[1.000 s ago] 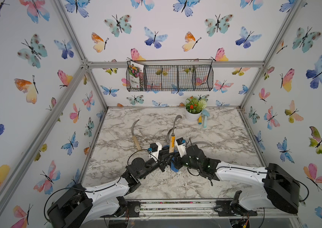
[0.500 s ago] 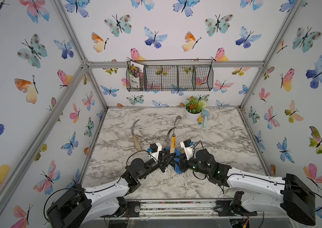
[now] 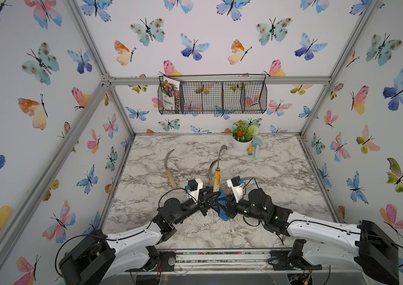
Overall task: Wipe small sickles with rags
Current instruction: Wipe the small sickle.
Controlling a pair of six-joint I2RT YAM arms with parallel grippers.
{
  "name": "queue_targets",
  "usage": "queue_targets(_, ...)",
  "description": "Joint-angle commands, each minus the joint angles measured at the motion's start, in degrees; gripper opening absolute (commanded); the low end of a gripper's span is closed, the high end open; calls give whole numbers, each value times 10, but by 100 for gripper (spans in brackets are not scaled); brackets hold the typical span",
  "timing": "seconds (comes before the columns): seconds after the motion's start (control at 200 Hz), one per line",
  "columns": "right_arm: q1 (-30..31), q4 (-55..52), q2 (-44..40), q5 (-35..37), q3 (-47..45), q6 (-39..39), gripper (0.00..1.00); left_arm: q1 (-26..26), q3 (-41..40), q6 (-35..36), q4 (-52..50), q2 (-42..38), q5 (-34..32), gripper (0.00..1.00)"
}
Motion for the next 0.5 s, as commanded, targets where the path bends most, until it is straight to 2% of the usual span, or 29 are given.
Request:
queue_targets(0.0, 3, 56, 39, -25, 28, 6, 2, 5, 1, 2, -29, 9, -9, 0)
queue_targets(0.105, 3, 49, 71, -33, 49, 1, 2, 5, 4, 3, -30, 13, -5, 0)
queue_targets(0.31, 3, 40, -8, 42, 7, 5, 2, 6, 0, 2, -31, 6, -9, 0)
queue_targets(0.496, 3, 52, 50, -7, 35, 6, 2, 5, 11, 1, -39, 18, -5, 0)
